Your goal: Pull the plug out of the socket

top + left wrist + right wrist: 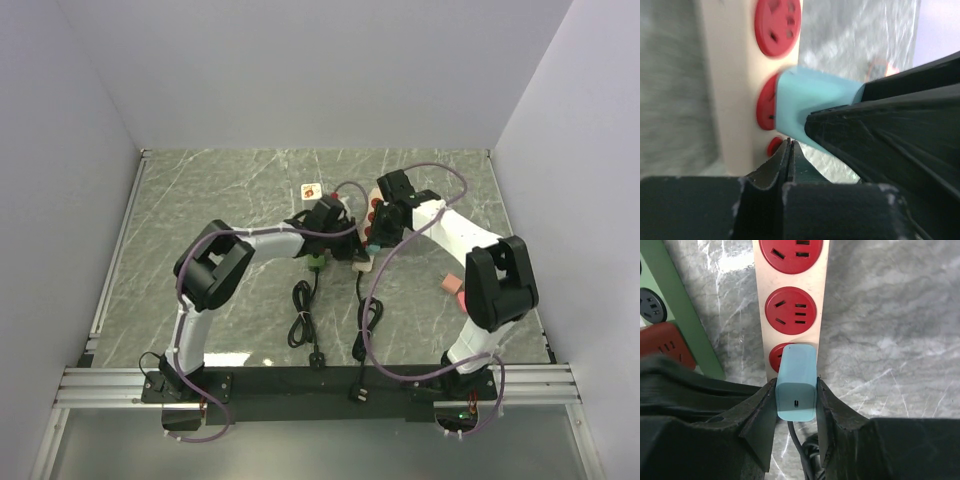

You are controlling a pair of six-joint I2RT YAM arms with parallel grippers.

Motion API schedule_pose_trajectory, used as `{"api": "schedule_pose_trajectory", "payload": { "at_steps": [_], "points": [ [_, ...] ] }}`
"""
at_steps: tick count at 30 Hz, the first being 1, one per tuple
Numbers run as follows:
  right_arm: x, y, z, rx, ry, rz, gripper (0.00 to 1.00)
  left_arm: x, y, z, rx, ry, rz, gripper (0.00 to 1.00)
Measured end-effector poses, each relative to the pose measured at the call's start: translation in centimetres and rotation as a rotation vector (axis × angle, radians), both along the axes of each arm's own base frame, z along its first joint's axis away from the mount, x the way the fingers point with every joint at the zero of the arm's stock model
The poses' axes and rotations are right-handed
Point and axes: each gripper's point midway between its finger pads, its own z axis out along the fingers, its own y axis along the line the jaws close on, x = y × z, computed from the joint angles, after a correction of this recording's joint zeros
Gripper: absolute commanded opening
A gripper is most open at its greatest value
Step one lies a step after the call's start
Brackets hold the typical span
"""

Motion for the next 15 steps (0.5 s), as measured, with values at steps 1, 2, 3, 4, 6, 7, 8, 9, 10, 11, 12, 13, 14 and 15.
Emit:
{"api": "schedule_pose_trajectory", "payload": {
  "at_steps": [1,2,3,4,6,7,8,9,10,11,12,13,14,15],
  "points": [
    [0.2,0.1,0.0,-0.002,0.007,0.012,0.0,0.7,0.6,0.3,0.006,-0.009,0.02,0.0],
    [0.3,0.2,-0.1,-0.006,0.015,0.029,0.0,1.4,1.2,0.6,0.011,-0.019,0.04,0.0],
    [0.5,0.3,-0.2,-0.011,0.021,0.044,0.0,2.1,1.9,0.9,0.017,-0.029,0.06,0.0],
    [0.6,0.4,-0.3,-0.017,0.03,0.06,0.0,2.9,2.7,1.0,0.027,-0.036,0.086,0.0],
    [0.8,0.5,-0.4,-0.028,0.048,0.093,0.0,4.0,3.7,1.3,0.032,-0.045,0.116,0.0],
    [0.9,0.6,-0.5,-0.032,0.055,0.109,0.0,4.5,4.2,1.3,0.037,-0.049,0.131,0.0],
    [1.0,0.7,-0.6,-0.033,0.062,0.124,0.0,4.9,4.6,1.3,0.043,-0.054,0.142,0.0],
    [1.1,0.8,-0.7,-0.032,0.066,0.138,0.0,5.2,4.9,1.2,0.05,-0.057,0.147,0.0],
    [1.1,0.9,-0.7,-0.031,0.069,0.149,0.0,5.3,5.1,1.1,0.055,-0.054,0.149,0.0],
    [1.0,0.9,-0.7,-0.029,0.073,0.16,0.0,5.2,5.3,0.9,0.061,-0.05,0.149,0.0],
    [0.9,1.0,-0.8,-0.029,0.078,0.167,0.0,5.3,5.2,0.9,0.062,-0.05,0.147,0.01],
    [0.8,1.0,-0.8,-0.028,0.082,0.175,0.0,5.3,5.0,0.9,0.062,-0.049,0.144,0.0],
    [0.8,1.0,-0.8,-0.026,0.085,0.181,0.0,5.4,4.7,0.9,0.061,-0.05,0.139,0.0],
    [0.7,1.1,-0.8,-0.024,0.087,0.185,0.0,5.4,4.4,0.9,0.059,-0.052,0.135,0.0]
  ]
}}
